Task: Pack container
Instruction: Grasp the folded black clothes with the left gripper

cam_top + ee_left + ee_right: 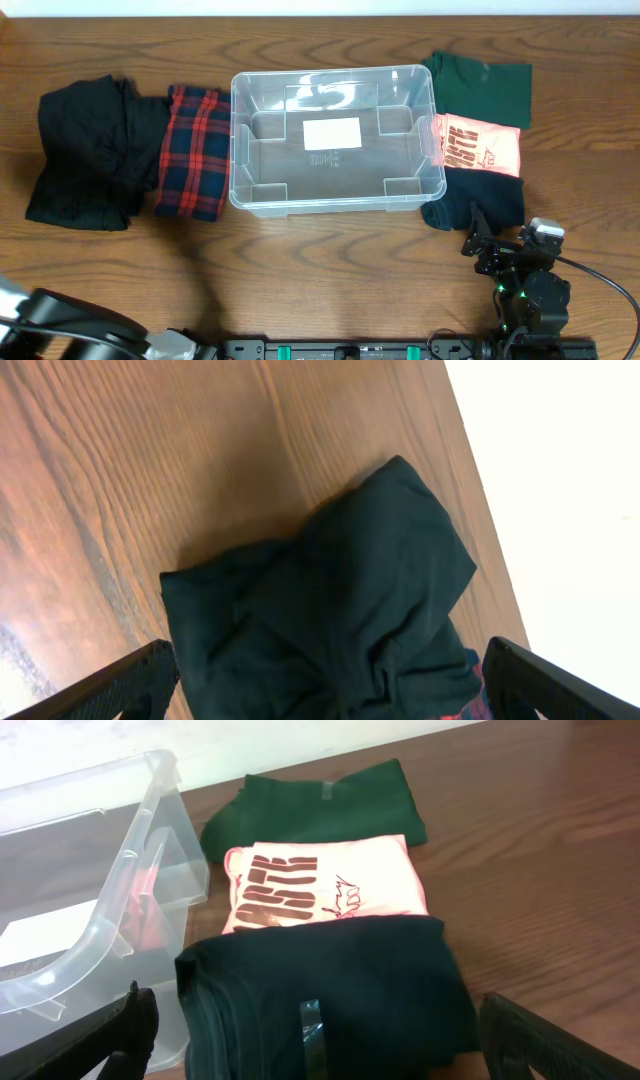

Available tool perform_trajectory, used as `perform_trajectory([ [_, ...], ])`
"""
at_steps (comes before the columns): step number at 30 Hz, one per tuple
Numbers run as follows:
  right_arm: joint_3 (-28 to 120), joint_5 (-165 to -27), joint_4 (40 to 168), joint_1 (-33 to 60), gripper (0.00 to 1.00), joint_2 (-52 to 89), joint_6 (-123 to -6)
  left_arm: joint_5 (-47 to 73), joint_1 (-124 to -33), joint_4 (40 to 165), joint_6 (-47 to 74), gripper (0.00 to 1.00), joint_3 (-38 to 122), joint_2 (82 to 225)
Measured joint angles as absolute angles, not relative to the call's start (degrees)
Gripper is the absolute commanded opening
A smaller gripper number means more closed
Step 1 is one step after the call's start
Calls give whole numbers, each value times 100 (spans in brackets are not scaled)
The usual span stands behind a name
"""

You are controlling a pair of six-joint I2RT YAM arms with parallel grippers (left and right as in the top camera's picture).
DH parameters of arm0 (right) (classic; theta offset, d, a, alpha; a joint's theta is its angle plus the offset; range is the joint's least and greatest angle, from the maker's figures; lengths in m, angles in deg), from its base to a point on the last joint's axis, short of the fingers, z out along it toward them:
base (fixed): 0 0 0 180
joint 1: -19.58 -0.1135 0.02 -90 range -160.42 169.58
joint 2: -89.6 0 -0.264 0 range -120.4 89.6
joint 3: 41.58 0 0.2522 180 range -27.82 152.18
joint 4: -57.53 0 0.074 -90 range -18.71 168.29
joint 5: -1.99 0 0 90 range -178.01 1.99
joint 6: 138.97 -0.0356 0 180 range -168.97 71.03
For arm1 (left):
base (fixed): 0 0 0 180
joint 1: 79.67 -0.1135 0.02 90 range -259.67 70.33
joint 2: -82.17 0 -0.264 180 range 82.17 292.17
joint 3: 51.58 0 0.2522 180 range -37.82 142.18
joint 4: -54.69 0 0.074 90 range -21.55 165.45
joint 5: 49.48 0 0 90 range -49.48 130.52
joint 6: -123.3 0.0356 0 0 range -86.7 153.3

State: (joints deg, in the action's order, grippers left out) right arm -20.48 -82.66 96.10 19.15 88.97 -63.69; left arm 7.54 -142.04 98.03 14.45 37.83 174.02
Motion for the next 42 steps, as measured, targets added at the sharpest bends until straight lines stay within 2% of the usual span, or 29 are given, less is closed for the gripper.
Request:
perform_trajectory([
  [4, -2048, -8264, 9608, 1915, 99, 8897, -6369, 647, -14305, 9954, 1716, 98, 3783, 17629],
  [8, -2048, -8264, 9608, 1915, 99, 8897, -6367, 1052, -14320, 10759, 1934, 98, 3792, 17885],
  [12, -2048, -8264, 9610, 1915, 99, 8897, -6369, 1268, -14429, 11025, 2140, 98, 3792, 18287],
  [19, -2048, -8264, 9608, 1915, 99, 8897, -6369, 912, -14519, 10877, 2577, 98, 3792, 19087],
  [25, -2048, -8264, 9608, 1915, 99, 8897, -6369, 99, -14438, 10573, 2913, 98, 3792, 19907],
  [38, -2048, -8266, 9610, 1915, 99, 8897, -6369, -452, -13896, 9910, 3429, 99, 3832, 20053],
  [39, -2048, -8264, 9610, 1915, 99, 8897, -6369, -450, -13865, 9858, 3445, 98, 3832, 20058],
  [40, -2048, -8264, 9610, 1915, 99, 8897, -6369, -439, -13833, 9816, 3456, 89, 3832, 20058],
  [42, -2048, -8266, 9608, 1915, 99, 8897, -6369, -393, -13767, 9777, 3442, 57, 3832, 20066],
])
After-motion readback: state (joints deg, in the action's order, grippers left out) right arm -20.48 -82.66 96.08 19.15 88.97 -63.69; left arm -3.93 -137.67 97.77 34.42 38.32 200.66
